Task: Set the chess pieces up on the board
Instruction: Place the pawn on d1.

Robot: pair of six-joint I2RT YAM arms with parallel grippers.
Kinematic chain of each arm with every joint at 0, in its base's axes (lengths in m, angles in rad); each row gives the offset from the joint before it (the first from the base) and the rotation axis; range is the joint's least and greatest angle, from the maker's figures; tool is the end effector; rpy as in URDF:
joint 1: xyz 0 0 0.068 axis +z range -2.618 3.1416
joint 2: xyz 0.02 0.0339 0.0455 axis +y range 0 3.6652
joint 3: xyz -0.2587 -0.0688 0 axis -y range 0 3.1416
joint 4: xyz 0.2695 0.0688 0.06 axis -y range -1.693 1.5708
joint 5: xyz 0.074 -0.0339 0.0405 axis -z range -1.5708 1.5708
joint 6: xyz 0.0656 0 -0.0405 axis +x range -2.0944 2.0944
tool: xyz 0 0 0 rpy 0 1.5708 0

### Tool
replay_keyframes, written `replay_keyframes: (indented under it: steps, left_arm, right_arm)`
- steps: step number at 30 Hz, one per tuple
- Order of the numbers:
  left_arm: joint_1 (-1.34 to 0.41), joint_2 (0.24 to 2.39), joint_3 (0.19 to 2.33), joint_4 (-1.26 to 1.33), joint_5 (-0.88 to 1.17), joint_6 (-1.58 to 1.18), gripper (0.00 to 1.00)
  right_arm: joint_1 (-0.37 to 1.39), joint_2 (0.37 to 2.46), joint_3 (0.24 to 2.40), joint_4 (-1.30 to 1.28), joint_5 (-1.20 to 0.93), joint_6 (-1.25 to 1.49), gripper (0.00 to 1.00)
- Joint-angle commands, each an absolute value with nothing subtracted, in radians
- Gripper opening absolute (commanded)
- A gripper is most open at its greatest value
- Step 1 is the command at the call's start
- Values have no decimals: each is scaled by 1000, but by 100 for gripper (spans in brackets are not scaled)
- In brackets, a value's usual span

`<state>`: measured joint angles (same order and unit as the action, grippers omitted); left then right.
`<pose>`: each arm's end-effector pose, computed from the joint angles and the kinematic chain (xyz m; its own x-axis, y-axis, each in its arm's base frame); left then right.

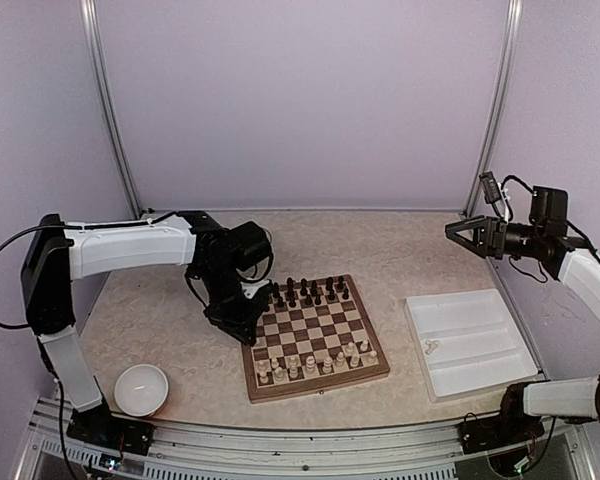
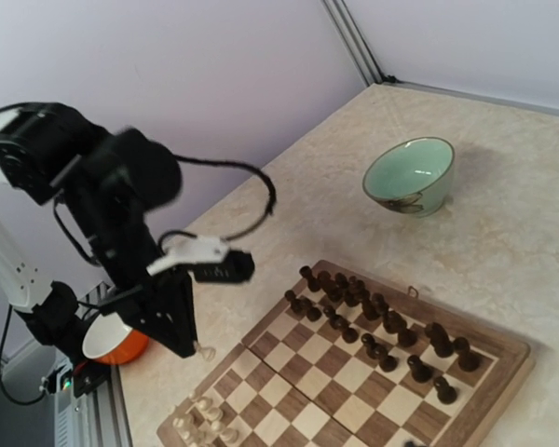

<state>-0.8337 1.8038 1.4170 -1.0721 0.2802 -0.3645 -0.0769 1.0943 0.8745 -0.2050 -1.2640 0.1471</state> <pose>0.2334 -0.2841 0.1829 -0.8851 0.4653 -0.0064 0.4461 0.8444 -0.2966 0.2669 0.0422 0.3045 -0.5300 0.0852 -0.8437 -0.7735 0.3592 0.5222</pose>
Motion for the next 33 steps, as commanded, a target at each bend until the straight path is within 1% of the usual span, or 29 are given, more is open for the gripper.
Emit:
replay_keyframes:
  steps: [1,13,16,24,33]
  left_arm:
    - [-835,1847,1408,-1123,295,-329,3]
    - [-838,1981,1504,-1115,301,-299,5]
    - [-846,2007,1538,-1117,301,-295,7]
    - [-865,2048,1594,-1118,288,-293,26]
    - [-931,1983,1633,-1103,121,-327,35]
  right_arm:
    - [-89,1058,846,-216,-1284,122,55]
    - [-88,1042,836,-233,-1291,97,56]
    - [-89,1041,835,-235,-1293,94,56]
    - [-89,1043,833,-238,-1296,86,56]
    - [-89,1049,830,-229,-1304,99,56]
